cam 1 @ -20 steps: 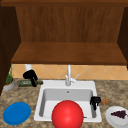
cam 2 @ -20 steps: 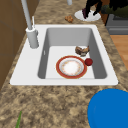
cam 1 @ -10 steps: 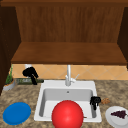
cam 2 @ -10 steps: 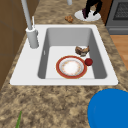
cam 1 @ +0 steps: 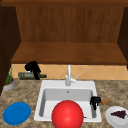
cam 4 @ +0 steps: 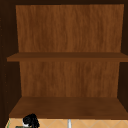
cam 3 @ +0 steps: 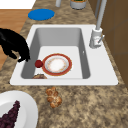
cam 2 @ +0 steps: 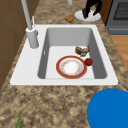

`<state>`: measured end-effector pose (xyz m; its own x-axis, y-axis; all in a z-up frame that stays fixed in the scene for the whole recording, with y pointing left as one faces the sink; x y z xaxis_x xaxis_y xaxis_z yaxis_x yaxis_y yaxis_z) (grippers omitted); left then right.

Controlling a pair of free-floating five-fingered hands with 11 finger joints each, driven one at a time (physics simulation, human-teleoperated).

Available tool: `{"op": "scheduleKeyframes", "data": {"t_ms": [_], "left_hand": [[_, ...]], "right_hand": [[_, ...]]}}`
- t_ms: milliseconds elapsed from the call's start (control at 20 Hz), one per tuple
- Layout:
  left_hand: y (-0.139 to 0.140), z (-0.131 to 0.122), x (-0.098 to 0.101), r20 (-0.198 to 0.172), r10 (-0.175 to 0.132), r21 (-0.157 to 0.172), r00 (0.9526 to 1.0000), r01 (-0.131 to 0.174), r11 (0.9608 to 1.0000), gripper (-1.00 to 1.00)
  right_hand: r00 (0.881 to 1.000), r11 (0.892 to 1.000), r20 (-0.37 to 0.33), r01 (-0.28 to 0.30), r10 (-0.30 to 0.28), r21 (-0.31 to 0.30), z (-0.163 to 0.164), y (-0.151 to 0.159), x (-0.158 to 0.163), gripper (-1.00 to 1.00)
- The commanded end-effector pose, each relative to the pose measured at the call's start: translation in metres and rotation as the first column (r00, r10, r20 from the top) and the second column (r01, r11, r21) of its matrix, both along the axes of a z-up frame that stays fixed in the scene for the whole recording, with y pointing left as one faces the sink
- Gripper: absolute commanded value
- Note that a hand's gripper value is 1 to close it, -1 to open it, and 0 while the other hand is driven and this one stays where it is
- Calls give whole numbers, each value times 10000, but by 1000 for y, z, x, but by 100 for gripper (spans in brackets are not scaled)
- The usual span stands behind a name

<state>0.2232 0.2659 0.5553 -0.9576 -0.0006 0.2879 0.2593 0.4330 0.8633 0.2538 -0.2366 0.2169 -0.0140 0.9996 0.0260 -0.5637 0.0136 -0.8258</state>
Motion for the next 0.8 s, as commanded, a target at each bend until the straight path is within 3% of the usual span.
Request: {"op": "scheduleKeyframes", "data": {"t_ms": [0, 150, 500, 750], "left_hand": [[-5, 18, 0, 35, -171, 83, 9998, 171, 9998, 100], [-22, 47, -4, 200, -144, 87, 9997, 143, 9999, 100], [-54, 98, -16, 123, -151, 74, 9998, 150, 9999, 100], [-79, 132, -6, -15, -271, -6, 9996, 271, 9996, 100]], "right_hand": [[10000, 10000, 0, 0, 0, 0, 0, 0, 0, 0], [10000, 10000, 0, 0, 0, 0, 0, 0, 0, 0], [10000, 10000, 0, 0, 0, 0, 0, 0, 0, 0], [10000, 10000, 0, 0, 0, 0, 0, 0, 0, 0]]}}
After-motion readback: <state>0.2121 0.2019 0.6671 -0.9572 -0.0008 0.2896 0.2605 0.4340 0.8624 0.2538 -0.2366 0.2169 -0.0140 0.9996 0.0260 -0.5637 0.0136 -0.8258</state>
